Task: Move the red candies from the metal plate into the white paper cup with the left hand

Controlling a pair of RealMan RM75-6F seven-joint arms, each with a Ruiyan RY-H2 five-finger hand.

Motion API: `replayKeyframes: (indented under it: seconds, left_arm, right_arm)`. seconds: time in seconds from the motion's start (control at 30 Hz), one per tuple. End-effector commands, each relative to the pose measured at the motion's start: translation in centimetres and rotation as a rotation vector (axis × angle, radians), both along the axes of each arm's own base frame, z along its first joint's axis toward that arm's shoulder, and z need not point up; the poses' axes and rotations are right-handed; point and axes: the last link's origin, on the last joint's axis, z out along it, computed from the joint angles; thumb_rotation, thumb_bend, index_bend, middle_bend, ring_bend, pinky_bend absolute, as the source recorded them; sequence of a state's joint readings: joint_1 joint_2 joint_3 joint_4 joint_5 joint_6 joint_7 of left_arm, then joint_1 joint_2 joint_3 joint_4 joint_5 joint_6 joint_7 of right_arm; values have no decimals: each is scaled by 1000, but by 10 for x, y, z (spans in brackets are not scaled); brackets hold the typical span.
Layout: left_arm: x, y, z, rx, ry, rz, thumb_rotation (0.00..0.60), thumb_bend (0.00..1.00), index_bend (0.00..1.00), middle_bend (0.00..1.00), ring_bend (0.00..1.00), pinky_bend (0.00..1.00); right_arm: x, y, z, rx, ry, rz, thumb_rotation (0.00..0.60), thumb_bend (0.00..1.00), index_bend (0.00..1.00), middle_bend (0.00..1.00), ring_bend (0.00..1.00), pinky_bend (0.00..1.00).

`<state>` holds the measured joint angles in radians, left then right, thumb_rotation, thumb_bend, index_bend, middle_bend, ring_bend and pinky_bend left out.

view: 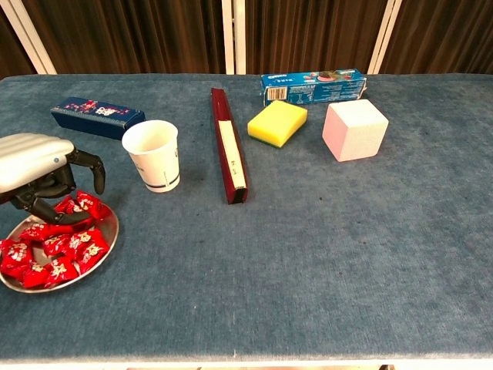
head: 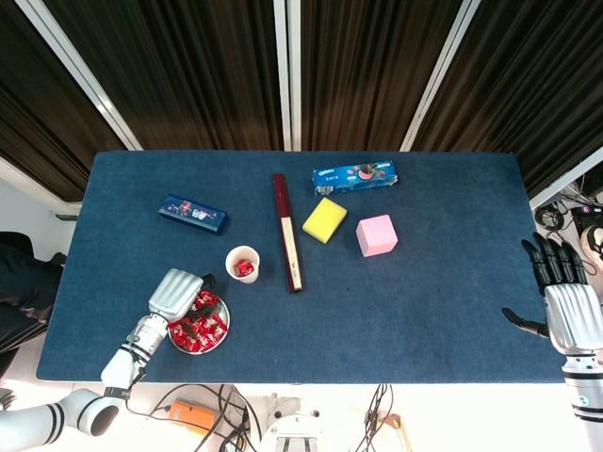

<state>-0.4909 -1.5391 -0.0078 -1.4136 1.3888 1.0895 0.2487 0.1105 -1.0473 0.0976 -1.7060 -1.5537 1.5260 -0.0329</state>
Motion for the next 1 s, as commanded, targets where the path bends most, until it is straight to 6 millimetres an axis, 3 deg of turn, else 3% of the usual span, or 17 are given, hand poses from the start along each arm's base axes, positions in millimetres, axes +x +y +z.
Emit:
replayKeyframes:
  seconds: [0.03,0.53,0.77,1.0]
  left_arm:
    - [0,1,0,2,5,0,600,216,467,966,865,748]
    - [-5,1,2,11,26,5,600,259,529,966,864,748]
    - [-11,0,5,8,32,22,600,379,579,966,864,748]
    - [-12,-7,19,37,4,31,600,405,592,966,864,748]
  right_arm:
    - [0,0,0,0,1,-1,600,164,0,53,0,0]
    - [1,0,-1,2,6,-8,600,165,0,58,0,0]
    - [3,0,-1,1,7,-5,600,165,0,59,0,1]
    - [4,0,-1,3,6,0,600,165,0,59,0,3]
